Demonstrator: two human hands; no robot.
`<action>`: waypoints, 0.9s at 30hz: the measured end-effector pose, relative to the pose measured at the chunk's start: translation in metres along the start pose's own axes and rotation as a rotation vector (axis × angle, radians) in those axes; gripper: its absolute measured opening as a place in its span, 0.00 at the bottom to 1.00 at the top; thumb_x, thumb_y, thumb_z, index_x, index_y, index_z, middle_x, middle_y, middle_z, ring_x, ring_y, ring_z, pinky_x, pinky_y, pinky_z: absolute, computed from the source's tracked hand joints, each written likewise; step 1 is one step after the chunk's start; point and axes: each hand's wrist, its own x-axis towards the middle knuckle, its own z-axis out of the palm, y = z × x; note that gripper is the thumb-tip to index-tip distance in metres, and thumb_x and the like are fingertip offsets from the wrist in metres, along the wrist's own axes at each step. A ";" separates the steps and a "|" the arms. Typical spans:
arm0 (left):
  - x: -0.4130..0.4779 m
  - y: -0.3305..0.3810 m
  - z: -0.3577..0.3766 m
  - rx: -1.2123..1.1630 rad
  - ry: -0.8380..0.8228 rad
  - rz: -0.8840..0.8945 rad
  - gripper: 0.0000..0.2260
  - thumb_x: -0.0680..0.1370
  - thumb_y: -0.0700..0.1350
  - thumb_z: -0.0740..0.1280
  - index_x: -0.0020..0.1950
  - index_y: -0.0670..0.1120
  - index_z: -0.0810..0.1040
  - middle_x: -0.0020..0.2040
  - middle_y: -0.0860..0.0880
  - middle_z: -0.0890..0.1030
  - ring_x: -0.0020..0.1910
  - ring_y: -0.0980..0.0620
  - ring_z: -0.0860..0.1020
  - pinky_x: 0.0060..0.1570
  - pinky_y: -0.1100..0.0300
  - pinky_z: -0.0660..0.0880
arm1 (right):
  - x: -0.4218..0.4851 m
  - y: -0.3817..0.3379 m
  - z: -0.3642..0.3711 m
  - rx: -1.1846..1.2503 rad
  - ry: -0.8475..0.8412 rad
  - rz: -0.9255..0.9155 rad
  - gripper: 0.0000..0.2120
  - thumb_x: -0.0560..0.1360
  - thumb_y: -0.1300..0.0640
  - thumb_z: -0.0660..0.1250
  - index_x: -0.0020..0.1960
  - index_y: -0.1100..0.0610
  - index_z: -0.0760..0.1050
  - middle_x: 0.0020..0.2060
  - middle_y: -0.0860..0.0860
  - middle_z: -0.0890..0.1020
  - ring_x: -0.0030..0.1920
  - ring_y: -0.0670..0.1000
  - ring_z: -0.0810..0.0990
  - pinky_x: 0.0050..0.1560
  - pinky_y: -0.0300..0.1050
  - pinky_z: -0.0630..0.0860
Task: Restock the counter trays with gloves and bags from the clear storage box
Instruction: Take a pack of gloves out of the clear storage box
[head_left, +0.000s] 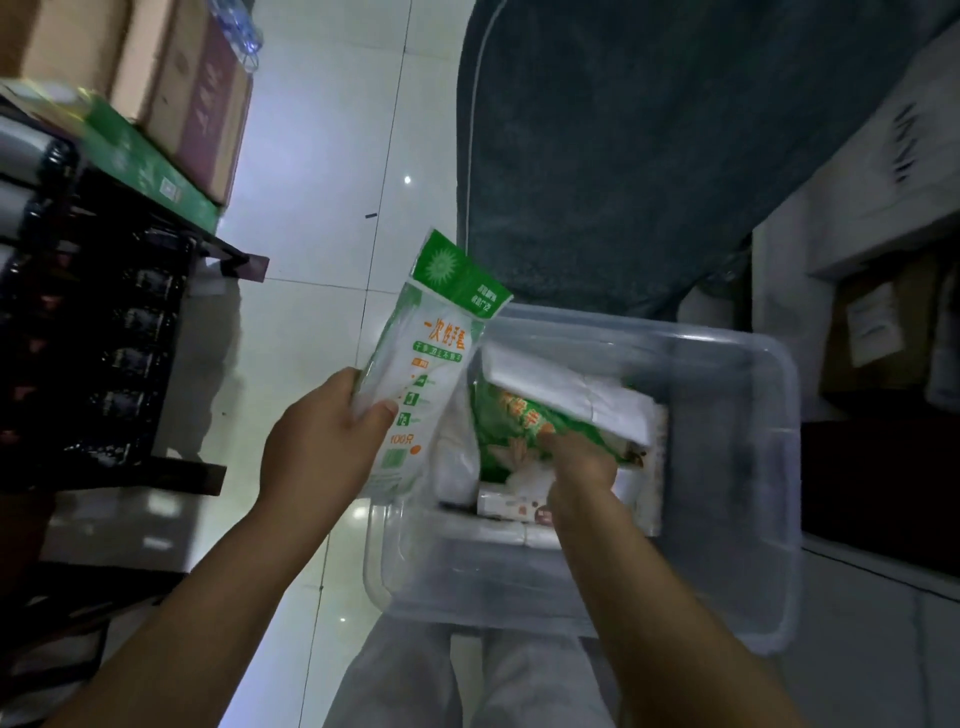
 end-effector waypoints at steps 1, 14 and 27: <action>-0.003 0.005 -0.005 0.000 -0.003 0.007 0.06 0.74 0.51 0.65 0.40 0.52 0.72 0.34 0.57 0.76 0.33 0.58 0.75 0.28 0.62 0.68 | -0.012 -0.004 -0.007 -0.010 -0.011 -0.047 0.08 0.71 0.65 0.70 0.36 0.55 0.75 0.34 0.51 0.78 0.33 0.48 0.76 0.36 0.41 0.75; -0.067 0.110 -0.050 -0.375 -0.163 0.196 0.04 0.77 0.46 0.63 0.52 0.51 0.73 0.48 0.47 0.81 0.44 0.47 0.79 0.39 0.58 0.73 | -0.188 -0.083 -0.093 -0.033 0.251 -0.855 0.10 0.69 0.53 0.72 0.34 0.53 0.74 0.25 0.44 0.78 0.25 0.39 0.73 0.27 0.34 0.69; -0.149 0.209 -0.017 -0.220 -0.268 0.730 0.30 0.67 0.58 0.72 0.63 0.66 0.59 0.49 0.59 0.75 0.45 0.56 0.77 0.43 0.56 0.78 | -0.257 -0.095 -0.154 0.400 0.122 -0.835 0.04 0.72 0.64 0.69 0.41 0.60 0.74 0.34 0.53 0.79 0.35 0.49 0.79 0.37 0.41 0.80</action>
